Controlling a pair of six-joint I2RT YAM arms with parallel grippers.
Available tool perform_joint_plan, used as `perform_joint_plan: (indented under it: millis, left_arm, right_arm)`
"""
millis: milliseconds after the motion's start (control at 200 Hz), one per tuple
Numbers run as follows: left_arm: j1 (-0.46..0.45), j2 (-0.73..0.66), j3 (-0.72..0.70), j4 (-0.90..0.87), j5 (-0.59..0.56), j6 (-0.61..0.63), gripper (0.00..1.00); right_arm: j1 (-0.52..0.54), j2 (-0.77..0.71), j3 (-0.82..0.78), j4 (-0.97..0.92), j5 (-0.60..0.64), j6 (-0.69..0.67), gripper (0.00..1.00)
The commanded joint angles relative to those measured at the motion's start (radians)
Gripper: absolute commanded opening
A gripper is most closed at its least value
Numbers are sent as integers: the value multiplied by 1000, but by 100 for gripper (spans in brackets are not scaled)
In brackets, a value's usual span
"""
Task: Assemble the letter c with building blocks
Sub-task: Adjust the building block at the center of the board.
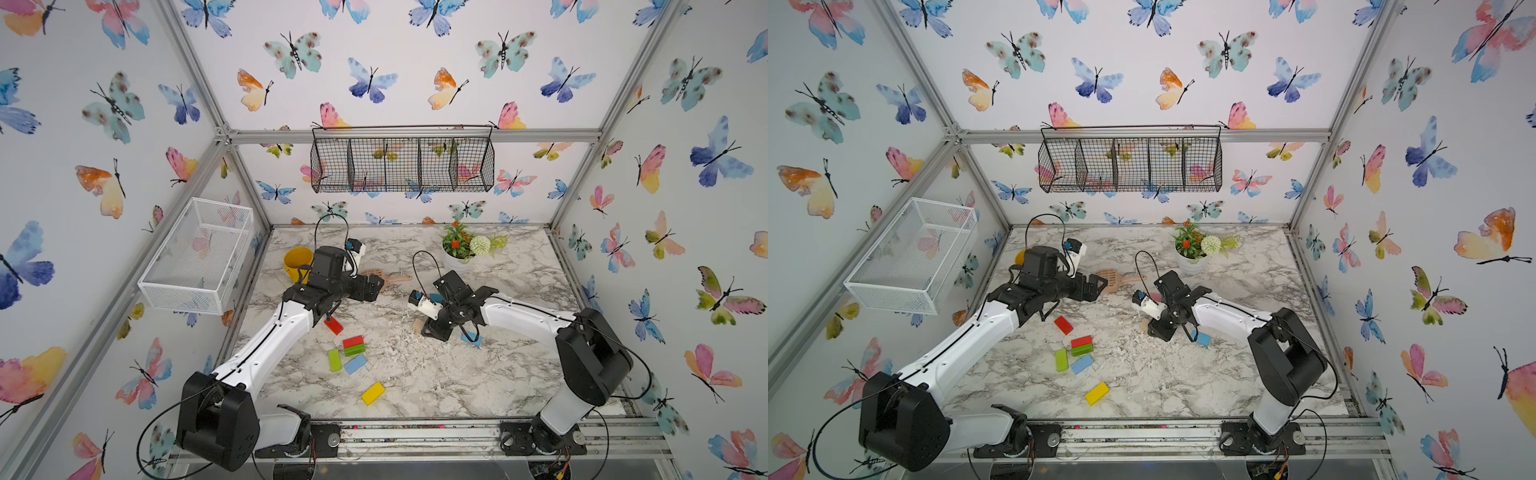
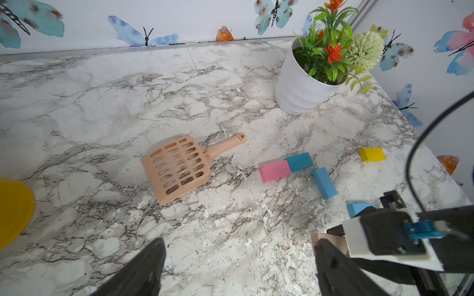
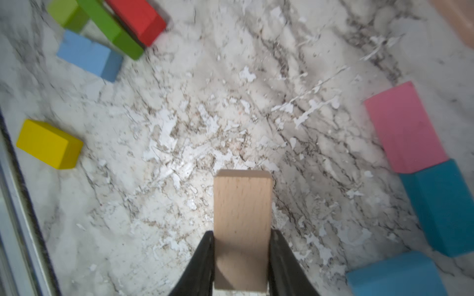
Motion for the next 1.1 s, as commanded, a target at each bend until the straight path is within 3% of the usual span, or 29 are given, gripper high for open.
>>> perform_joint_plan:
  millis: [0,115,375,536,691,816,946,1096]
  left_arm:
    - [-3,11,18,-5,26,-34,92]
    - [-5,21,33,-1,56,-60,91]
    - [-33,43,72,-2,90,-108,91]
    - [-45,40,83,-11,104,-158,91]
    - [-44,43,85,-24,107,-146,91]
    - [-51,54,75,1,174,-32,88]
    - [-51,53,65,22,211,-47,87]
    - [-50,52,48,1,163,-49,88]
  right_arm:
    - [7,-28,-21,55,-31,253,25]
    - [8,-34,-21,57,-7,426,18]
    - [32,-132,-138,104,237,784,19]
    - [127,-131,-146,95,370,946,21]
    - [200,-60,-104,52,449,1023,23]
    - [240,-23,-103,82,477,1084,23]
    - [258,26,-90,95,490,1123,24]
    - [275,47,-95,103,519,1172,26]
